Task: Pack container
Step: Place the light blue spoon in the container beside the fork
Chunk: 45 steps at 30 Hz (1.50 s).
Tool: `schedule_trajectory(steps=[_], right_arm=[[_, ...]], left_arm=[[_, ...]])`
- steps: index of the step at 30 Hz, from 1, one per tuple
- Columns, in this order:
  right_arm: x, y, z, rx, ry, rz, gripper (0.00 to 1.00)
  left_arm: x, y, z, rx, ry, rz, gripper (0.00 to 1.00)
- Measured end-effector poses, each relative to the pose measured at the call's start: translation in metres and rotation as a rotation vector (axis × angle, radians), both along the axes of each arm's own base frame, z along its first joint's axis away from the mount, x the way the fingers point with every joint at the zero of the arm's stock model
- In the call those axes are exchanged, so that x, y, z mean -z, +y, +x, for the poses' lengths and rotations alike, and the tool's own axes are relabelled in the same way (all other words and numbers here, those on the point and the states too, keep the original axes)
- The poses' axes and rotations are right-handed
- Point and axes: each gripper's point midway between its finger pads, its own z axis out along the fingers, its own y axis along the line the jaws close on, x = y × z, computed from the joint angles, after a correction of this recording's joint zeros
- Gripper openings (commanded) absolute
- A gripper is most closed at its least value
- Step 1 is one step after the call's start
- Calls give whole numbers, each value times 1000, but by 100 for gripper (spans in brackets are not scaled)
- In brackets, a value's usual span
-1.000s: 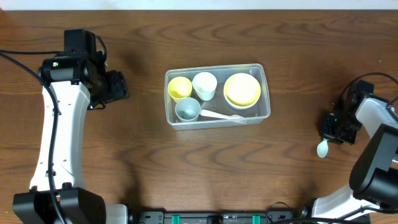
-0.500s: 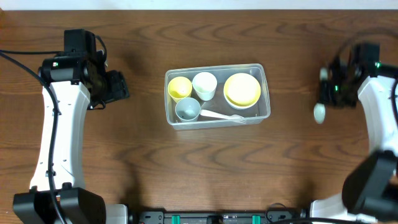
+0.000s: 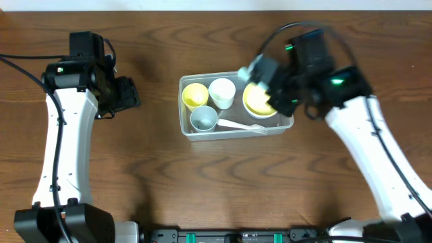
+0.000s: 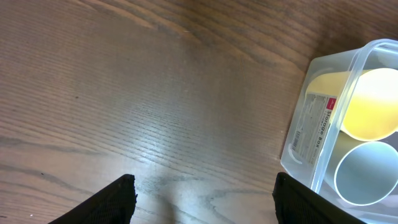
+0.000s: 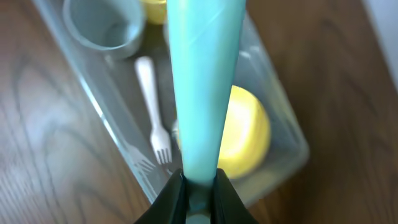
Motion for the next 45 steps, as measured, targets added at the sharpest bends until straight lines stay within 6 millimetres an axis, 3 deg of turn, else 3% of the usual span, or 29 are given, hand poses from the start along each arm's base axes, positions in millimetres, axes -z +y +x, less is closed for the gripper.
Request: schedule_trajectory(steps=[8,12,15,18,23,26,29,31,37,40,41,44,45], right_arm=[[64,12,-6,-92,162,-109,1],[86,16,-11,-114,222,-139,1],[93,17,-13,-118,244,-150,5],[97,16,-14,-118,256,-155,22],[98,16,-14,-122,259,-159,36],[98,16,-14,-128,257,-160,35],[98,16,-14,-130,255,-161,21],[98,18,-11,-118,248,-152,22],[89,30,20,24,155,-63,26],[69,32,42,129,77,22,26],[57,28,51,178,40,58,33],[1,0,78,368,-92,197,72],[-16,-14,83,428,-129,238,77]], left_arm=[[0,0,0,0,0,0,71],[0,0,0,0,0,0,71],[0,0,0,0,0,0,71],[0,0,0,0,0,0,72],[0,0,0,0,2,0,71],[0,0,-1,0,2,0,71],[0,0,-1,0,3,0,71],[0,0,-1,0,3,0,71],[0,-3,1,13,-3,2,88],[-1,-13,5,64,-19,23,96],[-1,-17,6,88,-22,35,98],[-4,-37,13,185,-53,82,98],[-5,-43,16,213,-70,95,98]])
